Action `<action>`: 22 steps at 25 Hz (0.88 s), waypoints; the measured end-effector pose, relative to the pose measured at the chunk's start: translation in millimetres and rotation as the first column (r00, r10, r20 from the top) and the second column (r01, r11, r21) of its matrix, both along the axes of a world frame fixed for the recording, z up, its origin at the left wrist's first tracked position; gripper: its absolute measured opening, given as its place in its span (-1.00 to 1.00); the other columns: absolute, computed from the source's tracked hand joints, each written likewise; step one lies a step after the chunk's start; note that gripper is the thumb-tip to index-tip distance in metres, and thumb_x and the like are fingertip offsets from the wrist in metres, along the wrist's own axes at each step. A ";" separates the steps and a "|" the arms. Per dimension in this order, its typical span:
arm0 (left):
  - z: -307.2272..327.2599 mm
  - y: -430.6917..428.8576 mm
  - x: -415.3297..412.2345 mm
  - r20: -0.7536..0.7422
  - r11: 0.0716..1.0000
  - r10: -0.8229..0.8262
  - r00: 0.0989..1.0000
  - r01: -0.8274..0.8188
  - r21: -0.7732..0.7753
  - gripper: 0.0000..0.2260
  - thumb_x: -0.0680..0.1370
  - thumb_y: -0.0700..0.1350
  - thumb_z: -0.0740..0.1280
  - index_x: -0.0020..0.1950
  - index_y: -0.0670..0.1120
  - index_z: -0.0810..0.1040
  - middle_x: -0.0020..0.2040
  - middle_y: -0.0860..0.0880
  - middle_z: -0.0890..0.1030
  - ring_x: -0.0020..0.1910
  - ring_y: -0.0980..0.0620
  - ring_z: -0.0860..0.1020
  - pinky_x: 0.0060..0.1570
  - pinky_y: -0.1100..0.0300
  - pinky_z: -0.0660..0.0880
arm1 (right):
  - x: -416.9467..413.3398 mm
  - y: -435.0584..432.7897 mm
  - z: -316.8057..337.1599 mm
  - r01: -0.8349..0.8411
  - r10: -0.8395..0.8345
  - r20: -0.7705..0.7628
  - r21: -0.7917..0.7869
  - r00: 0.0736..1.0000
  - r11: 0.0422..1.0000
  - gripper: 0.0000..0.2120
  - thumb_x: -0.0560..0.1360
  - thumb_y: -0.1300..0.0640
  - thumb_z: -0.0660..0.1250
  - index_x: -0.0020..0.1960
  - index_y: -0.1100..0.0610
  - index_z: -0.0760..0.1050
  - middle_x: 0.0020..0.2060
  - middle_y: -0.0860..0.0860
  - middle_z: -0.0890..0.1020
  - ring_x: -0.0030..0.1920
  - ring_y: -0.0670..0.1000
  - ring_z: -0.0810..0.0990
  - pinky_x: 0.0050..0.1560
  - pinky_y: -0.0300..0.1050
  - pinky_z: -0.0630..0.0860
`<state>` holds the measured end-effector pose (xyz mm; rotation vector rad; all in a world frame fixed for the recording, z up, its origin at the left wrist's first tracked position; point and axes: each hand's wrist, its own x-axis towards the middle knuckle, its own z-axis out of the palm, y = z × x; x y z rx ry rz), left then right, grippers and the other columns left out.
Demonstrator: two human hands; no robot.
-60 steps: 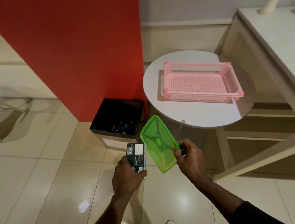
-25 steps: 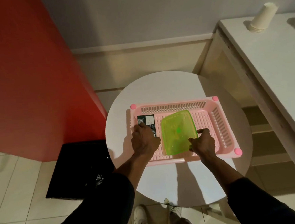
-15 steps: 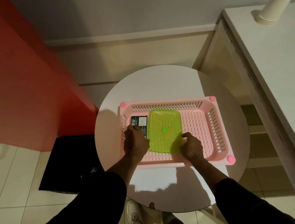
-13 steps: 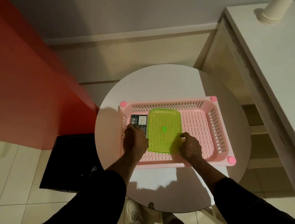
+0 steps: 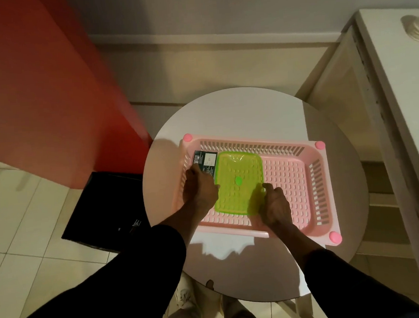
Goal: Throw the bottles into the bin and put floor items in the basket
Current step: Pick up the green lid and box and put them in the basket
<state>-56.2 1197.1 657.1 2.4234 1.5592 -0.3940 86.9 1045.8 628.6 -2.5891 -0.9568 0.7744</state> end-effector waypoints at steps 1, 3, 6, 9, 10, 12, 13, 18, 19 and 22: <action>0.5 -0.6 0.3 -0.029 1.000 -0.017 0.999 0.017 0.003 -0.44 0.65 0.28 0.30 0.36 -0.19 0.49 0.27 -0.18 0.42 0.29 -0.13 0.44 0.15 0.11 0.46 | -0.1 -0.7 0.4 -0.007 0.007 -0.001 0.002 1.000 1.000 -0.52 0.57 0.17 0.31 0.47 0.15 0.37 0.17 0.27 0.49 0.13 0.34 0.59 0.07 0.12 0.53; 3.3 0.1 1.5 -0.098 0.996 -0.075 0.992 0.078 0.031 -0.46 0.68 0.29 0.21 0.33 -0.16 0.53 0.27 -0.18 0.48 0.28 -0.14 0.43 0.25 0.09 0.43 | -0.4 -1.1 3.0 -0.019 0.019 -0.014 -0.005 1.000 1.000 -0.51 0.56 0.16 0.34 0.47 0.17 0.36 0.17 0.26 0.48 0.13 0.34 0.58 0.08 0.12 0.52; 9.9 -3.1 -2.2 -0.058 0.997 -0.069 0.996 0.070 0.020 -0.41 0.66 0.29 0.26 0.41 -0.20 0.45 0.32 -0.19 0.45 0.30 -0.14 0.44 0.24 0.04 0.48 | -5.9 -3.6 10.1 -0.017 0.018 0.023 -0.042 1.000 0.999 -0.47 0.50 0.13 0.40 0.41 0.18 0.34 0.19 0.22 0.45 0.17 0.32 0.54 0.06 0.14 0.53; 22.8 -17.2 -17.0 0.107 0.997 -0.077 0.991 0.076 0.018 -0.40 0.61 0.23 0.38 0.43 -0.21 0.39 0.36 -0.17 0.39 0.34 -0.12 0.44 0.19 0.01 0.56 | -17.3 -5.8 20.4 -0.068 0.069 0.149 -0.009 0.986 0.998 -0.41 0.43 0.14 0.45 0.40 0.22 0.35 0.22 0.25 0.43 0.22 0.31 0.47 0.09 0.14 0.51; 26.0 -24.2 -24.0 0.151 0.994 -0.109 0.982 0.105 0.040 -0.44 0.61 0.21 0.39 0.39 -0.18 0.42 0.34 -0.14 0.41 0.34 -0.11 0.44 0.18 0.01 0.56 | -22.4 -5.9 25.0 -0.101 0.093 0.177 0.038 0.980 0.994 -0.38 0.42 0.14 0.45 0.42 0.24 0.35 0.26 0.27 0.43 0.23 0.31 0.45 0.14 0.14 0.51; 34.4 -36.2 -38.8 0.218 0.981 -0.184 0.959 0.164 0.107 -0.50 0.60 0.21 0.39 0.33 -0.14 0.45 0.31 -0.10 0.46 0.31 -0.09 0.45 0.17 0.04 0.54 | -34.4 -4.0 36.0 -0.142 0.107 0.200 0.172 0.974 0.975 -0.36 0.43 0.13 0.45 0.45 0.27 0.36 0.31 0.28 0.43 0.25 0.30 0.45 0.21 0.16 0.49; 38.7 -41.5 -47.8 0.241 0.974 -0.210 0.947 0.181 0.138 -0.51 0.59 0.20 0.39 0.33 -0.12 0.46 0.31 -0.09 0.47 0.31 -0.10 0.46 0.18 0.04 0.54 | -41.5 -1.7 41.9 -0.165 0.118 0.206 0.231 0.971 0.959 -0.37 0.44 0.11 0.44 0.44 0.27 0.37 0.32 0.27 0.44 0.26 0.30 0.45 0.23 0.17 0.47; 49.6 -60.4 -116.0 0.285 0.969 -0.159 0.945 0.094 0.227 -0.38 0.60 0.10 0.44 0.51 -0.23 0.39 0.56 -0.28 0.38 0.58 -0.27 0.33 0.50 -0.12 0.42 | -88.4 14.2 67.0 -0.393 0.313 0.263 0.348 0.912 0.851 -0.38 0.53 -0.03 0.30 0.46 0.33 0.37 0.40 0.28 0.48 0.39 0.29 0.43 0.40 0.16 0.39; 50.7 -63.3 -133.9 0.261 0.971 -0.131 0.956 0.069 0.231 -0.35 0.62 0.12 0.40 0.56 -0.25 0.35 0.61 -0.30 0.31 0.63 -0.28 0.25 0.56 -0.13 0.34 | -101.4 16.6 71.3 -0.443 0.357 0.278 0.372 0.892 0.816 -0.37 0.54 -0.05 0.26 0.46 0.35 0.38 0.39 0.29 0.48 0.39 0.28 0.44 0.40 0.13 0.37; 51.8 -79.2 -191.8 0.251 0.973 0.028 0.967 -0.083 0.213 -0.30 0.65 0.20 0.33 0.63 -0.23 0.28 0.68 -0.25 0.20 0.69 -0.23 0.15 0.63 -0.14 0.23 | -148.9 17.8 79.6 -0.564 0.489 0.280 0.396 0.826 0.725 -0.40 0.60 -0.07 0.24 0.48 0.31 0.36 0.42 0.26 0.46 0.41 0.23 0.42 0.43 0.04 0.33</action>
